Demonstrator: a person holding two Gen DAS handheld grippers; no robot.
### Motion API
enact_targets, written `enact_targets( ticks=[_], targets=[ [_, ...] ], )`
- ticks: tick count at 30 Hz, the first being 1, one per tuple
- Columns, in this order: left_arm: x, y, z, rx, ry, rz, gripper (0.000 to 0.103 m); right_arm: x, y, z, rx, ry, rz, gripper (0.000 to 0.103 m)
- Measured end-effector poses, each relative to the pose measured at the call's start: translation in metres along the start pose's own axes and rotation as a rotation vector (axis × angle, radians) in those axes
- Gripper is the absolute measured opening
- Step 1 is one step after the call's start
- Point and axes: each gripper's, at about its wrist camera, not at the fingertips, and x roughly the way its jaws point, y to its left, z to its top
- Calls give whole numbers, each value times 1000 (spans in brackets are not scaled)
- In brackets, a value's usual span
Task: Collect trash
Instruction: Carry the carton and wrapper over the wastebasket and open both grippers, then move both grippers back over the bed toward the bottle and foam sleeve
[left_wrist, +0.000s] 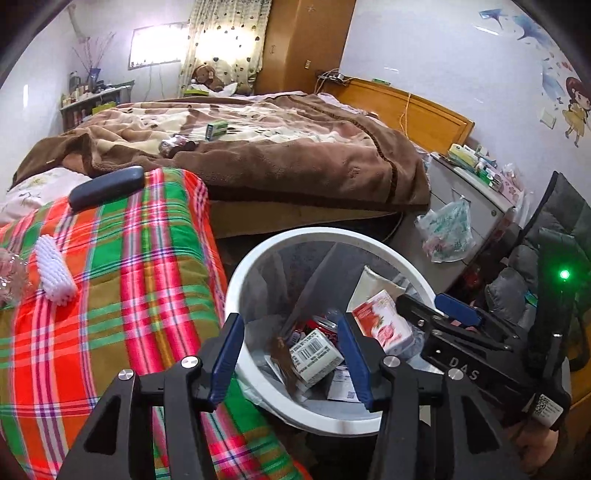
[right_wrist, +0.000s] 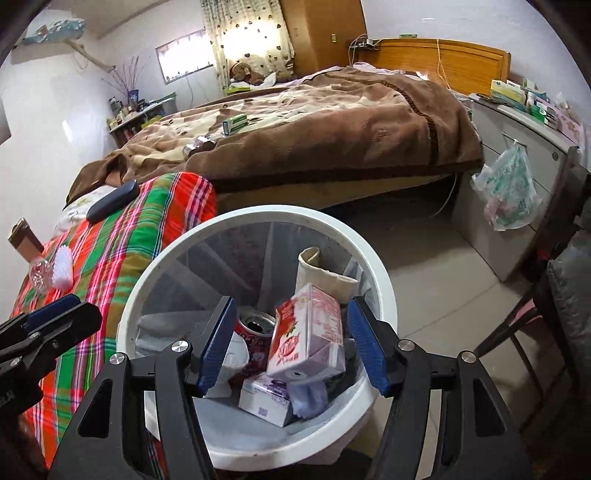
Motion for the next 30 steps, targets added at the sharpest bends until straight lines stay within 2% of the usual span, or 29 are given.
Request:
enact_targets(
  ticks=[3, 16, 19, 30],
  targets=[
    [-4, 3, 0, -14, -3, -7, 53, -4, 1, -1, 8, -10, 11, 64],
    [-38, 26, -7, -43, -50, 67, 53, -8, 18, -2, -1, -32, 59, 64],
    [-47, 35, -9, -48, -64, 111, 56, -9, 26, -2, -17, -34, 75, 64],
    [-69, 78, -18, -129, -82, 160, 59, -11, 60, 0, -79, -45, 139, 64]
  ],
)
